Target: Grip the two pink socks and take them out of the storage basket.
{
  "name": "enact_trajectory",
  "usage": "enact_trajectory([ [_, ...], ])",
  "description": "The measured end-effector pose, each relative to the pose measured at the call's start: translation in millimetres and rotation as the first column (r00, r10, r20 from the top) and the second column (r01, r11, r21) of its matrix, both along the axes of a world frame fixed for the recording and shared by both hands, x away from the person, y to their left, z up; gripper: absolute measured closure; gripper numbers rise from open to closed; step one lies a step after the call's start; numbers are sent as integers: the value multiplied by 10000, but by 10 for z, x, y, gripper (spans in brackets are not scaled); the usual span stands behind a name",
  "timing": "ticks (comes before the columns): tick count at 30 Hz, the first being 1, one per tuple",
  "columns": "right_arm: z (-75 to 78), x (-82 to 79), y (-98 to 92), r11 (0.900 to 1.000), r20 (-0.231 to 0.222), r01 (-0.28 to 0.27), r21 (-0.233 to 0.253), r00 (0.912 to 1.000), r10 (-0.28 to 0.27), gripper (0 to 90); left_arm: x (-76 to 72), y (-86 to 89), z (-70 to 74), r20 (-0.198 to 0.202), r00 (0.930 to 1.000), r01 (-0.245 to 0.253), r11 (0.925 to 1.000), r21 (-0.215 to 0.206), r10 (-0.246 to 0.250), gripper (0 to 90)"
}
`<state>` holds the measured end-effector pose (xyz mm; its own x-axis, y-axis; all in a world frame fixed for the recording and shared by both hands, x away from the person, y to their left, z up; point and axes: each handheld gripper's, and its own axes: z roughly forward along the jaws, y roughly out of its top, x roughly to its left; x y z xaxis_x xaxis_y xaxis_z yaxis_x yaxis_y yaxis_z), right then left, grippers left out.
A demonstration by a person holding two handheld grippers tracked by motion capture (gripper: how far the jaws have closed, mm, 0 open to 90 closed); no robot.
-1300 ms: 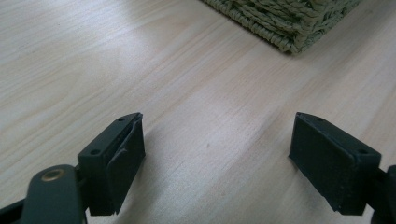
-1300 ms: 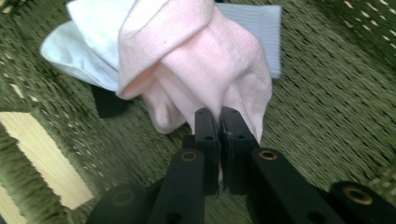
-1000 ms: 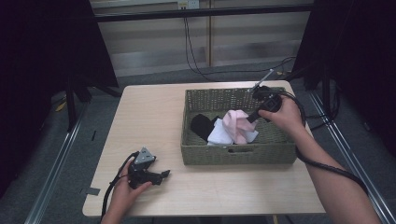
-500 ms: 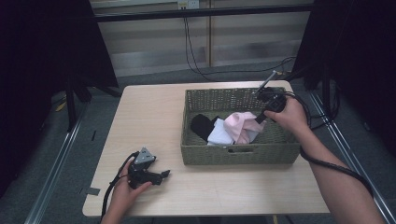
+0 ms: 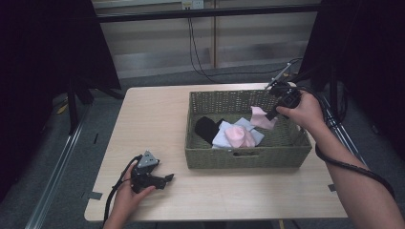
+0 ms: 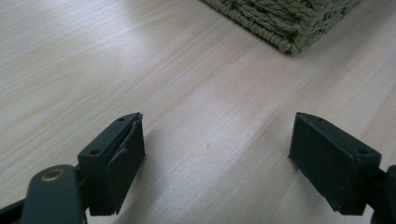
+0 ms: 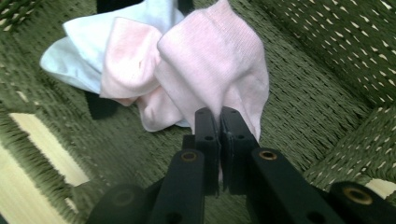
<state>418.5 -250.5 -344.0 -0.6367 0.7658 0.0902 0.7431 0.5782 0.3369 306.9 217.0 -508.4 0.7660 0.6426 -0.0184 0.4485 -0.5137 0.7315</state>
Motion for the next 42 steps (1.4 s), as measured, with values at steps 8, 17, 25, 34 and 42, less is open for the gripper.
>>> enact_trajectory([
  [8,190,-135,43,9976,-88,-644,242,9979,646,862,0,0,0,7,10000,3,10000,4,-3,176],
  [17,373,-371,107,9880,-320,-1482,428,9882,1497,860,0,0,0,2,10000,3,10000,4,-3,176],
  [25,533,-657,205,9678,-123,-2325,965,9720,2347,859,0,3,2,-15,10000,25,10000,59,-25,176],
  [34,531,-963,310,9368,-159,-3227,1351,9447,3277,854,0,4,3,-13,10000,34,10000,73,-34,176],
  [42,363,-1114,395,9116,-492,-3741,1701,9207,3871,851,1,4,3,-12,10000,35,10000,68,-35,176],
])
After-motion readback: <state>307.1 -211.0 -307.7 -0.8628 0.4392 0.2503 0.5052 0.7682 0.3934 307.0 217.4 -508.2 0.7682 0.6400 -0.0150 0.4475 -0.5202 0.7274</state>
